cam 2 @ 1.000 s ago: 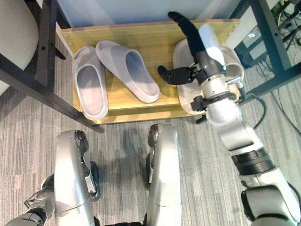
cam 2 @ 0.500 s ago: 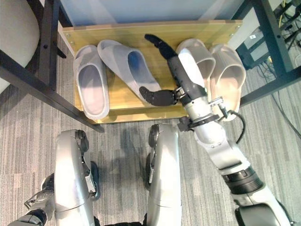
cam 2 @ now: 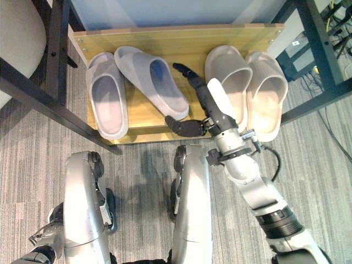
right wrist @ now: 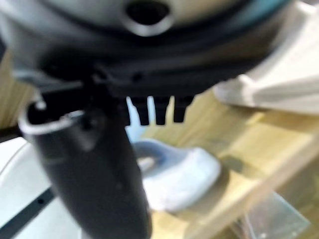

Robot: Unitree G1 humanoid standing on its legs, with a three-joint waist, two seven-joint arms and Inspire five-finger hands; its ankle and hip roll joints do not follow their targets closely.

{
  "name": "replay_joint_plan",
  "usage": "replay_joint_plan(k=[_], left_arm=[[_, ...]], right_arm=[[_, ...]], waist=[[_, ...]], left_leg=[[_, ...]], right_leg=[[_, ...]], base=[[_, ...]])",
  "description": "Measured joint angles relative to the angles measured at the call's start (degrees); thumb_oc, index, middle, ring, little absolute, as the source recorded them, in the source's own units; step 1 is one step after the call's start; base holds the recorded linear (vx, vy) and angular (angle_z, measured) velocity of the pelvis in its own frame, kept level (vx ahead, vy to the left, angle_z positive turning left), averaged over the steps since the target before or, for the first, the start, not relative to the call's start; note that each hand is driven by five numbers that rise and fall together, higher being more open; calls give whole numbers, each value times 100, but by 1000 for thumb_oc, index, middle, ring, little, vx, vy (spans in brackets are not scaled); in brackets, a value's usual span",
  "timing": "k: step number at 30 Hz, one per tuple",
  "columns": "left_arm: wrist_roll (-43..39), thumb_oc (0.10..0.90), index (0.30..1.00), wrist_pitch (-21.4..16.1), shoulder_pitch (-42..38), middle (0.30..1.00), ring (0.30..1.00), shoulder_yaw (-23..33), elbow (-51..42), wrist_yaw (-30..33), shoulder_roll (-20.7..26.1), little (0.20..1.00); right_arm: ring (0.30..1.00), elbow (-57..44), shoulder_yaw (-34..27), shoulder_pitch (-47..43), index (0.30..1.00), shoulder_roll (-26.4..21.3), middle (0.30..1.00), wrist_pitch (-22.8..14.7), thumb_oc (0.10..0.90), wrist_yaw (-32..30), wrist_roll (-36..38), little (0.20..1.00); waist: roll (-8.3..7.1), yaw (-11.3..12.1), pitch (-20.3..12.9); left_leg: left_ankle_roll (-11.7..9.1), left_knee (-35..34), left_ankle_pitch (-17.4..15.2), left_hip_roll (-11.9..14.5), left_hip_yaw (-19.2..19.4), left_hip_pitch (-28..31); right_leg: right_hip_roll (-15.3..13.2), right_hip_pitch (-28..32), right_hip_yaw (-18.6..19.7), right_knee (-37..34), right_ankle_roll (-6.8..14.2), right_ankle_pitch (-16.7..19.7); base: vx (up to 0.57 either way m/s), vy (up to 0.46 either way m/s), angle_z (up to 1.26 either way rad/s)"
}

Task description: Arrange the slippers neatly on the shoe rack.

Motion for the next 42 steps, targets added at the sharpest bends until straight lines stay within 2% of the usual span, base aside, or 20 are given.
replay_joint_plan(k=[8,12,17,21,33,42], left_arm=[[56,800,900,1,35,900,900,0,-46,69,-22,900],[103,800,900,1,66,900,900,0,-88,102,-29,900],[121,800,900,1,72,900,900,-1,-93,108,-34,900],[204,800,900,-2,104,900,900,0,-97,109,-27,900],[206,800,900,-5,133,900,900,-1,-101,108,-31,900],[209,800,900,-5,134,900,900,-5,-106,108,-33,900]], right_arm=[[900,-1,-2,168,900,229,900,32,800,-21,-99,900],[900,-1,-4,255,900,260,900,56,800,-31,-382,900],[900,-12,14,337,900,622,900,57,800,-30,-488,900],[900,-56,14,397,900,621,900,56,800,3,-480,900],[900,-236,27,543,900,619,900,39,800,130,-428,900],[900,-455,371,515,900,611,900,38,800,252,-428,900]], waist=[[0,-27,0],[-1,-25,1],[-2,-36,1],[-1,-32,1],[-1,-34,1],[0,-37,1]], left_leg=[[-1,2,-1,3,0,-1],[-1,4,-1,3,-1,-5],[-50,5,-27,6,-4,2],[9,16,-65,16,1,6],[13,18,-69,20,2,10],[13,17,-69,21,3,14]], right_leg=[[6,-2,-1,0,1,0],[6,-5,-1,1,1,0],[17,-21,0,6,1,0],[36,-20,7,13,9,-5],[88,-22,13,18,21,-11],[91,-23,13,22,21,-11]], base=[[0,0,0],[0,0,0],[2,-1,-1],[0,0,0],[0,0,0],[0,0,0]])
